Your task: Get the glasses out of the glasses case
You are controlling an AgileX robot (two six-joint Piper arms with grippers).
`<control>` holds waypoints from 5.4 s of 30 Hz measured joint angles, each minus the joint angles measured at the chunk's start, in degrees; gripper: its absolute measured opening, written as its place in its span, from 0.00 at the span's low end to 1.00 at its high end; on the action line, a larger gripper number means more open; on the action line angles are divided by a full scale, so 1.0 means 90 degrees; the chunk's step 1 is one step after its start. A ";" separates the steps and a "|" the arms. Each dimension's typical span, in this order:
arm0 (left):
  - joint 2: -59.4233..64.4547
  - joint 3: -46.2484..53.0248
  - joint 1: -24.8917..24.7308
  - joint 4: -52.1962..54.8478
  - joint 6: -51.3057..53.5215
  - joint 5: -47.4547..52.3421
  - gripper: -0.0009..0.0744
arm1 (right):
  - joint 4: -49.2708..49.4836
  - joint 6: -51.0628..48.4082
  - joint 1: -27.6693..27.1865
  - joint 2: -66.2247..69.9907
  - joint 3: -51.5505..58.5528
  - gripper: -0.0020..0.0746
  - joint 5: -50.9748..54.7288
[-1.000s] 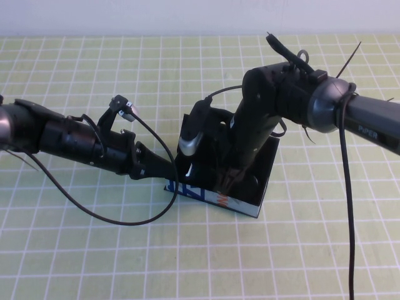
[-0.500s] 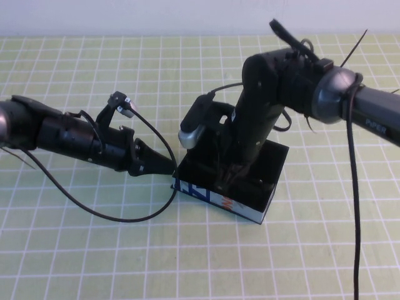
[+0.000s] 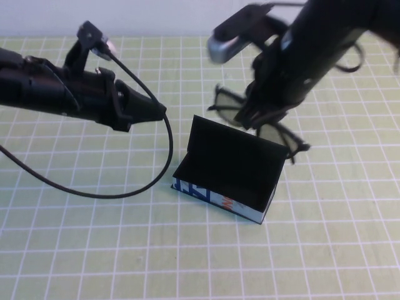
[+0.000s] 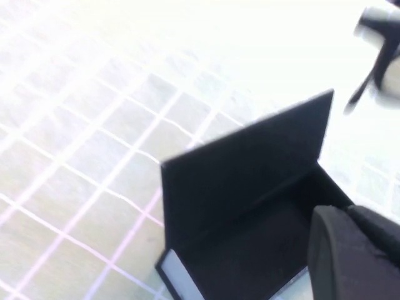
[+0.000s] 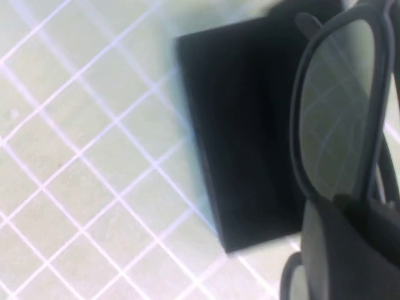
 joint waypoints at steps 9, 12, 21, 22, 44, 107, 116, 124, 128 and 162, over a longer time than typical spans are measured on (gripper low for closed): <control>-0.1017 0.0665 0.0000 0.0022 -0.0402 -0.1257 0.01 | -0.0138 0.1789 -0.1376 -0.1690 0.1814 0.05 -0.0702; -0.1409 0.1078 0.0000 -0.0117 -0.0418 -0.1788 0.01 | 0.0028 0.2228 -0.1825 -0.1952 0.2747 0.05 -0.1288; -0.2500 0.2057 0.0000 -0.0447 -0.0309 -0.2137 0.01 | 0.0952 0.2035 -0.2111 -0.1086 0.3993 0.05 -0.2236; -0.2652 0.2187 0.0000 -0.0458 -0.0309 -0.2174 0.01 | 0.1122 0.1872 -0.2111 -0.0998 0.4060 0.05 -0.2236; -0.4083 0.3425 0.0000 -0.0780 -0.0243 -0.2363 0.01 | 0.1649 0.1442 -0.2111 -0.0550 0.4871 0.25 -0.2862; -1.0857 0.8465 0.0000 -0.2173 -0.0248 -0.6965 0.01 | 0.1171 0.1560 -0.2149 -0.9895 0.9704 0.01 -0.7216; -1.0857 0.8465 0.0000 -0.2173 -0.0248 -0.6970 0.01 | 0.1193 0.1573 -0.2149 -0.9895 1.0494 0.01 -0.7113; -1.0857 0.8465 0.0000 -0.2173 -0.0248 -0.6970 0.01 | 0.1318 0.1573 -0.2149 -0.9895 1.1020 0.01 -0.7056; -1.0857 0.8465 0.0000 -0.2173 -0.0248 -0.6970 0.01 | 0.1231 0.1573 -0.2213 -1.0011 1.1193 0.01 -0.7156; -1.0857 0.8465 0.0000 -0.2173 -0.0248 -0.6980 0.01 | 0.0694 0.1562 -0.3482 -1.1496 1.1659 0.01 -0.5647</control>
